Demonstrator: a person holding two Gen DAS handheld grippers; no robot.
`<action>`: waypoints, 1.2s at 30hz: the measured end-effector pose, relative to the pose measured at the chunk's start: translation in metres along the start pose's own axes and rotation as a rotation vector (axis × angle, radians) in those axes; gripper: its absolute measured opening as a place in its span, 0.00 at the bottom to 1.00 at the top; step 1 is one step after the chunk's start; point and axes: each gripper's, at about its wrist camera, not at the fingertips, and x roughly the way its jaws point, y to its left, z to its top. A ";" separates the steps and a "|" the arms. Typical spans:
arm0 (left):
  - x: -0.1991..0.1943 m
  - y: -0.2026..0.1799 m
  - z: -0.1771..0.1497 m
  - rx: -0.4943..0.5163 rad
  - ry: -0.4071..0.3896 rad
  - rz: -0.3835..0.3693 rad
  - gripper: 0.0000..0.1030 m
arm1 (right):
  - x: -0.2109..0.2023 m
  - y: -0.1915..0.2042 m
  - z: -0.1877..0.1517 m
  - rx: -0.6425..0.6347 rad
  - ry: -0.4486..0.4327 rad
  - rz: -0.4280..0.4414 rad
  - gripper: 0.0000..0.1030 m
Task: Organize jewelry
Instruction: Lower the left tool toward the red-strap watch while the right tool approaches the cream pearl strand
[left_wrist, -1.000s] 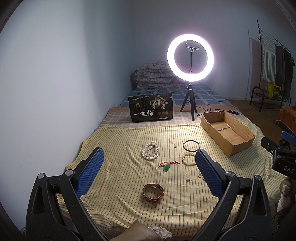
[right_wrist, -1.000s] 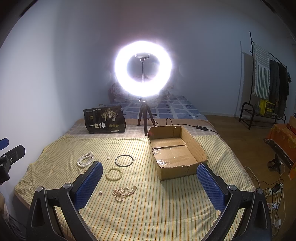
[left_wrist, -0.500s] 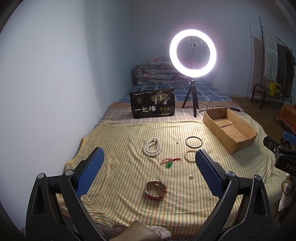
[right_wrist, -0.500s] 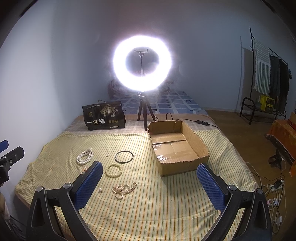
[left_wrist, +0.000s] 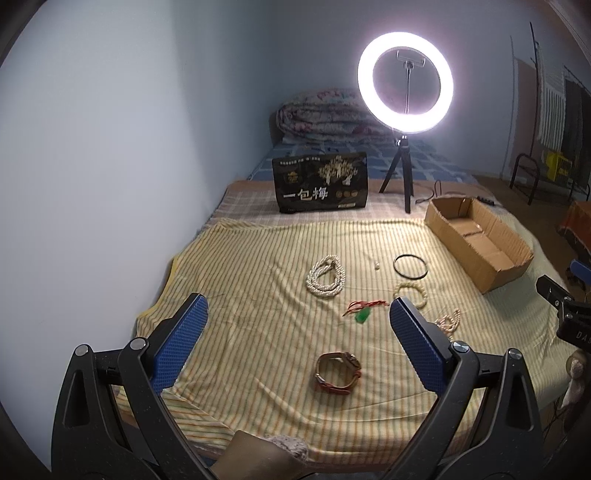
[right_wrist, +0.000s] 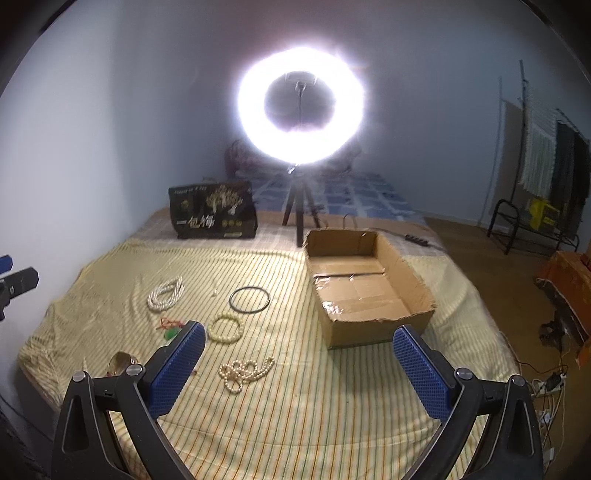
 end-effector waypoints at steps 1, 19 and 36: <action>0.003 0.002 0.001 0.004 0.008 0.003 0.98 | 0.005 0.000 0.000 -0.006 0.015 0.007 1.00; 0.093 0.026 -0.021 -0.086 0.312 -0.126 0.78 | 0.105 0.029 -0.035 -0.189 0.369 0.205 0.91; 0.147 0.022 -0.065 -0.182 0.553 -0.214 0.59 | 0.160 0.047 -0.060 -0.224 0.529 0.283 0.91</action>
